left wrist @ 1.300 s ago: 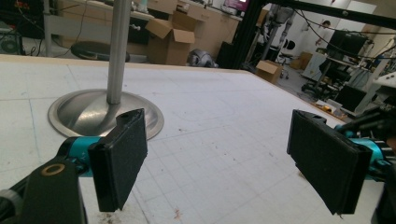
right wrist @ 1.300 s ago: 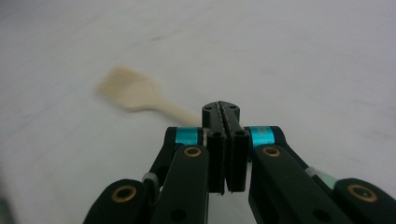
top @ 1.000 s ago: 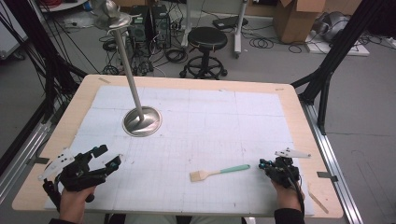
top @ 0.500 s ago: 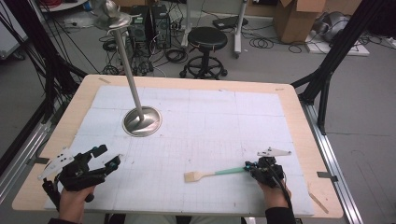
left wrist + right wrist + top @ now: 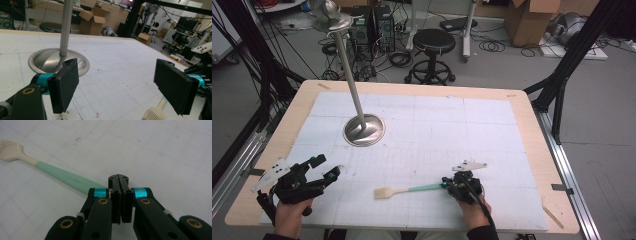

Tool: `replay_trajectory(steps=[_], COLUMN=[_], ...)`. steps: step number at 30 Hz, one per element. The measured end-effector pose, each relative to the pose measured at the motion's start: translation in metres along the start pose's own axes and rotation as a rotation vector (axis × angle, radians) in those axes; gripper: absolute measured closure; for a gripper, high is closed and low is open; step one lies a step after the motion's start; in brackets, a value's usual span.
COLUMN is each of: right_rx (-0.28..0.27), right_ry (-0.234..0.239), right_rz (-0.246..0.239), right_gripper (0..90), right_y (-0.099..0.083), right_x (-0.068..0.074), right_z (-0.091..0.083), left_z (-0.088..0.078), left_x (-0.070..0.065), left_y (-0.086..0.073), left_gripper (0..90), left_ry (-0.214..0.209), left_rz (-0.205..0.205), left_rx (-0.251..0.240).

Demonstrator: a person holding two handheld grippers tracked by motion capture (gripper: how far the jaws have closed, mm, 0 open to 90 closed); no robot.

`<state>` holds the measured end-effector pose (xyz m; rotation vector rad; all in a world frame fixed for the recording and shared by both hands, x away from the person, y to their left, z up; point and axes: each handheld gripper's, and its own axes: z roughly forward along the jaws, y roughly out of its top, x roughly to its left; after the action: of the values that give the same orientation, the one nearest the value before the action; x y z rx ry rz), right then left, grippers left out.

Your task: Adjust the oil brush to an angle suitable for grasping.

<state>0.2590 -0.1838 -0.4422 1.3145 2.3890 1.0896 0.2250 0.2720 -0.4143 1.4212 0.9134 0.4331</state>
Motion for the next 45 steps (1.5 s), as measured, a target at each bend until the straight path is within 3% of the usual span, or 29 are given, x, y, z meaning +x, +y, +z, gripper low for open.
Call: replay_trajectory(steps=[5,11,13,20,23,26,28,29,30,32,35,45], right_rx=[-0.017,-0.039,-0.044,-0.134,-0.111,-0.069,-0.039,-0.039,-0.02,-0.013,-0.01,-0.018], right_ry=[0.04,0.077,0.126,0.145,0.234,0.32,0.347,0.347,0.341,0.333,0.291,0.253], right_rz=[-0.035,-0.014,-0.023,-0.14,-0.195,-0.256,-0.299,-0.299,-0.331,-0.338,-0.331,-0.326], right_gripper=[89.3,89.3,89.2,88.7,88.3,87.9,87.9,87.9,88.2,89.0,89.3,89.3], right_y=[0.011,0.015,0.017,0.015,0.016,0.016,0.018,0.018,0.024,0.026,0.037,0.049], right_x=[0.021,0.03,0.036,0.045,0.057,0.08,0.098,0.098,0.109,0.111,0.111,0.118], right_z=[0.019,0.029,0.034,0.019,0.024,0.04,0.051,0.051,0.059,0.062,0.07,0.084], left_z=[0.0,0.0,0.0,-0.001,-0.001,0.0,0.0,0.0,-0.001,-0.002,-0.003,-0.001], left_x=[0.001,0.002,0.002,0.004,0.003,0.002,0.002,0.002,0.003,0.003,0.004,0.003], left_y=[0.0,0.0,0.0,0.0,0.0,0.0,0.0,0.0,0.0,0.0,0.0,0.0], left_gripper=[20.5,20.5,20.5,20.5,20.5,20.5,20.5,20.5,20.5,20.5,20.5,20.5], left_ry=[0.004,0.004,0.005,0.013,0.012,0.008,0.008,0.008,0.009,0.011,0.013,0.009], left_rz=[0.003,0.004,0.005,0.002,0.005,0.012,0.008,0.008,0.009,0.004,0.002,0.006], left_rx=[0.001,0.002,0.004,0.003,0.005,0.013,0.012,0.012,0.01,0.006,0.004,0.009])
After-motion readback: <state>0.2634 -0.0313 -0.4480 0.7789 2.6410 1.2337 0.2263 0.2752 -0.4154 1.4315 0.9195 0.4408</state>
